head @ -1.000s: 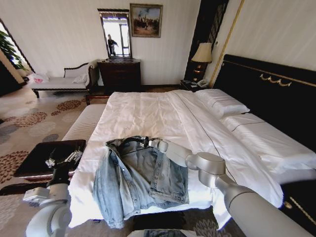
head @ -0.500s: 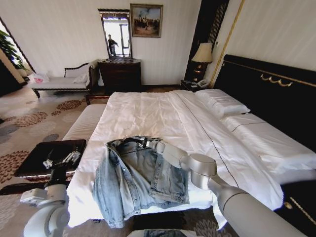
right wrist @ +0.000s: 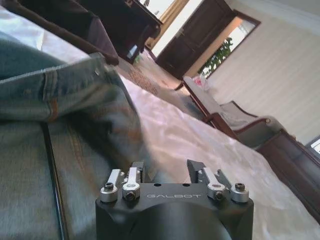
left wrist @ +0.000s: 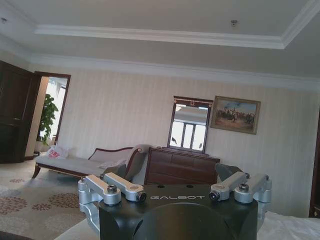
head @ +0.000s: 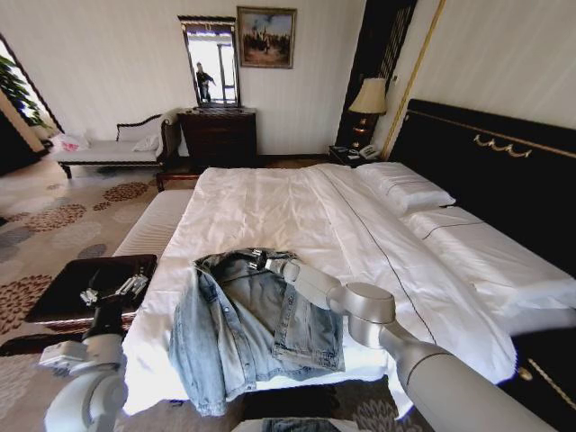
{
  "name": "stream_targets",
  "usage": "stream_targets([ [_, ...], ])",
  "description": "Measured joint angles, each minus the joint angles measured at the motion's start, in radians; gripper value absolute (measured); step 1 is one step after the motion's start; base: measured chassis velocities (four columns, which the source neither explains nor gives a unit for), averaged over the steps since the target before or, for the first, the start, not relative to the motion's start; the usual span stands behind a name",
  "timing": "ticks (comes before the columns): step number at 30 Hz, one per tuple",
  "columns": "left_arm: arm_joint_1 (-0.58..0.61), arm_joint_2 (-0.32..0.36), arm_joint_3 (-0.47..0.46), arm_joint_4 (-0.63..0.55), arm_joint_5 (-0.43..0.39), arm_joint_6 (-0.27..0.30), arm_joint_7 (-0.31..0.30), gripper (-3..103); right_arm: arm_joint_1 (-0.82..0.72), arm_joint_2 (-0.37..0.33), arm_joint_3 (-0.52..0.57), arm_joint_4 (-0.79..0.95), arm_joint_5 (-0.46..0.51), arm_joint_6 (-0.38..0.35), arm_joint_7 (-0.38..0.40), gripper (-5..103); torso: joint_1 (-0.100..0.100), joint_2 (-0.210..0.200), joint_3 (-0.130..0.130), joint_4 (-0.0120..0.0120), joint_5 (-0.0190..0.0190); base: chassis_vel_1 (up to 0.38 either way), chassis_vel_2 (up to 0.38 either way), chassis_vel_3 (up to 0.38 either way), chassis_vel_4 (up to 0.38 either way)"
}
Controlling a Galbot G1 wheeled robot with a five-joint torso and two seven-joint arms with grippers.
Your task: Pick up the clothes from the bed and hang them on the clothes hanger.
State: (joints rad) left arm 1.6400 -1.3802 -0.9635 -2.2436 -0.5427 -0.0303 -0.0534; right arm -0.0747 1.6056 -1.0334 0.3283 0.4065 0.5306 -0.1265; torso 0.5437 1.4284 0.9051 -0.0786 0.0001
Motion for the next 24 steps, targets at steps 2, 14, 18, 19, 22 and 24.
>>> stream_targets([
  [2,0.001,0.001,0.000,-0.002,0.000,0.000,0.000,100,0.006,-0.013,0.001,0.010,0.005,0.010,-0.010,50,0.000,0.000,0.000,0.0001,-0.0001,0.000,0.000,0.000,0.000],
  [14,-0.006,0.003,0.006,0.001,0.005,0.005,0.001,100,0.038,-0.154,0.018,0.176,0.177,-0.074,0.098,93,0.000,0.000,0.000,-0.0002,0.0000,0.000,0.000,0.000,0.000],
  [18,-0.007,0.002,0.009,0.002,0.007,0.006,0.001,100,0.043,-0.243,-0.036,0.345,0.385,-0.190,0.218,100,0.000,0.000,0.000,-0.0003,0.0001,0.000,0.000,0.000,0.000],
  [19,-0.005,0.000,0.009,0.000,0.008,0.006,0.001,100,0.043,-0.287,-0.060,0.442,0.474,-0.248,0.288,100,0.000,0.000,0.000,-0.0004,0.0002,0.000,0.000,0.000,0.000],
  [22,0.001,-0.002,0.009,-0.007,0.008,0.005,0.001,100,0.038,-0.330,-0.078,0.538,0.532,-0.298,0.358,100,0.000,0.000,0.000,-0.0004,0.0000,0.000,0.000,0.000,0.000],
  [24,0.017,-0.008,0.008,-0.022,0.009,0.000,0.001,100,0.018,-0.392,-0.088,0.658,0.575,-0.355,0.480,100,0.000,0.000,0.000,-0.0003,0.0003,0.000,0.000,0.000,0.000],
])
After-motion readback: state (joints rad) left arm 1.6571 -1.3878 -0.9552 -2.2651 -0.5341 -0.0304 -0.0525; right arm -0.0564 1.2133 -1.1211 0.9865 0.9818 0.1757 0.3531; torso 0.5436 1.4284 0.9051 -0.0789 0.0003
